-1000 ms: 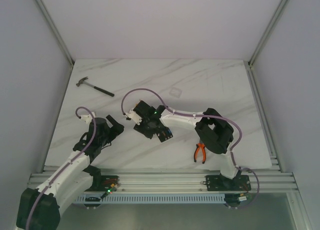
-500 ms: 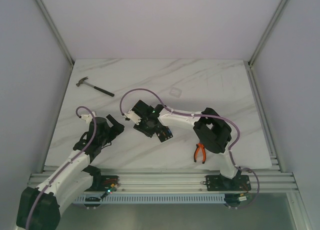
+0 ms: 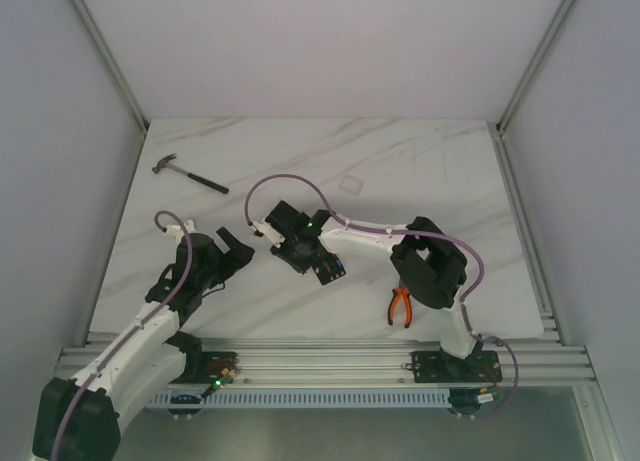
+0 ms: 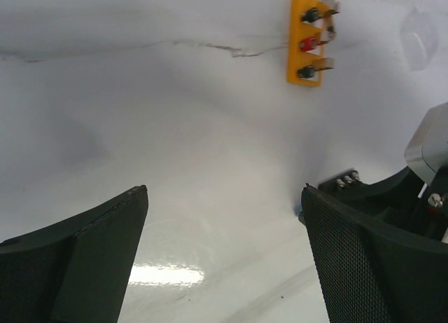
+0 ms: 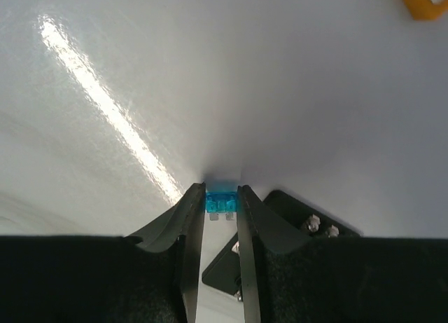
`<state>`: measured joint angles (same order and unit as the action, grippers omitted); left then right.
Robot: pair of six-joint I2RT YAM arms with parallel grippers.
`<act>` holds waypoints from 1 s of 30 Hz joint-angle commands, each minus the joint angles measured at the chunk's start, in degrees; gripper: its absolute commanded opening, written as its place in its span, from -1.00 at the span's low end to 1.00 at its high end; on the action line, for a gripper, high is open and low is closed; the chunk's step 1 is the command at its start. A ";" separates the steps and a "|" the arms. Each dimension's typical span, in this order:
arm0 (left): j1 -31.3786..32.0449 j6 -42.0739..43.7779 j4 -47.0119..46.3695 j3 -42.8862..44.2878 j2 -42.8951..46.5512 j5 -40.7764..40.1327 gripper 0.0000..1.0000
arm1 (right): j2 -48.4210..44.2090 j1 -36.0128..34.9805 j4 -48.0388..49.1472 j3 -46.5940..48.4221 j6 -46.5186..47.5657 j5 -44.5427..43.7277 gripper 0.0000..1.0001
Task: Snap on the fuse box
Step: Pick up the fuse from the center of the board.
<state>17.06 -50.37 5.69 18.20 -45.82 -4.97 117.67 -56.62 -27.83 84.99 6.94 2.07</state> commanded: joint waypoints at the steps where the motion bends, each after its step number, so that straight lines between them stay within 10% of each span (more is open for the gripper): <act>1: 0.13 2.32 -5.29 -0.72 2.45 4.53 0.98 | -6.37 0.83 2.97 -2.48 -7.96 -4.56 -0.81; 17: 13.47 5.07 -27.29 -4.77 4.78 1.83 0.80 | -25.04 2.42 22.95 -15.63 -28.60 -11.74 -0.76; 30: 22.74 12.81 -42.91 -2.12 -5.87 -2.16 0.11 | -30.35 2.39 28.43 -19.94 -33.56 -11.79 -0.77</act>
<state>38.41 -41.06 -30.68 14.00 -49.39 -5.26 90.08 -54.00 -3.09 66.59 -24.05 -8.16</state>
